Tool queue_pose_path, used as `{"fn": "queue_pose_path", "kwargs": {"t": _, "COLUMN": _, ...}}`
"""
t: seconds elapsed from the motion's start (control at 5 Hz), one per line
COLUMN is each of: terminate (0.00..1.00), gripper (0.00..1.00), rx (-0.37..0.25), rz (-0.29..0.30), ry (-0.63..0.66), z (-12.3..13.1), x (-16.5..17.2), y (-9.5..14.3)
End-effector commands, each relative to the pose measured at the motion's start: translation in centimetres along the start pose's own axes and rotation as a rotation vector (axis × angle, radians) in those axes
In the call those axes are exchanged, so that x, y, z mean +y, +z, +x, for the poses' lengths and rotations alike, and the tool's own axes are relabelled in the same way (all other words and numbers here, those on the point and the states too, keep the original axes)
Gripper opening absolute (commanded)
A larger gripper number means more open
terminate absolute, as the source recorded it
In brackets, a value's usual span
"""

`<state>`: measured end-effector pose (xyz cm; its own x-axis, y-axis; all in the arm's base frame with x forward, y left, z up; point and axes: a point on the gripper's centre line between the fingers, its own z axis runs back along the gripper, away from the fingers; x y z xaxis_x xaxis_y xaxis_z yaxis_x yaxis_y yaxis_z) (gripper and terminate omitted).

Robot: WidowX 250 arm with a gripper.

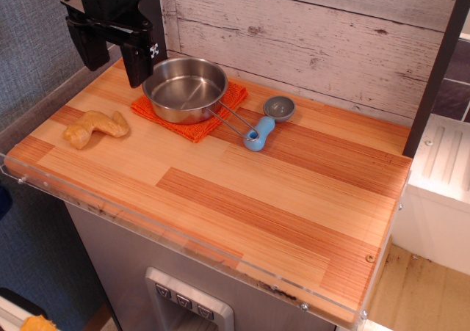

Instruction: Move chicken wing to lower right corner

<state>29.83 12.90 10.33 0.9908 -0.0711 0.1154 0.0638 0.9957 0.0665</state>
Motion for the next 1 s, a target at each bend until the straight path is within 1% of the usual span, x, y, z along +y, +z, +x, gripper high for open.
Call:
{"fn": "queue_pose_path", "kwargs": {"t": 0.0, "terminate": 0.0, "gripper": 1.0, "rx": 0.0, "rz": 0.0, "ry": 0.0, "z": 0.0, "x": 0.0, "y": 0.0}}
{"fn": "queue_pose_path", "kwargs": {"t": 0.2, "terminate": 0.0, "gripper": 1.0, "rx": -0.023, "rz": -0.006, "ry": 0.062, "z": -3.2, "x": 3.1, "y": 1.1}}
{"fn": "queue_pose_path", "kwargs": {"t": 0.4, "terminate": 0.0, "gripper": 1.0, "rx": -0.023, "rz": -0.002, "ry": 0.092, "z": -5.9, "x": 5.8, "y": 0.5}}
{"fn": "queue_pose_path", "kwargs": {"t": 0.6, "terminate": 0.0, "gripper": 1.0, "rx": 0.0, "rz": 0.023, "ry": 0.059, "z": -7.2, "x": 7.2, "y": -1.2}}
{"fn": "queue_pose_path", "kwargs": {"t": 0.8, "terminate": 0.0, "gripper": 1.0, "rx": 0.026, "rz": 0.024, "ry": 0.019, "z": -6.8, "x": 6.3, "y": -3.0}}
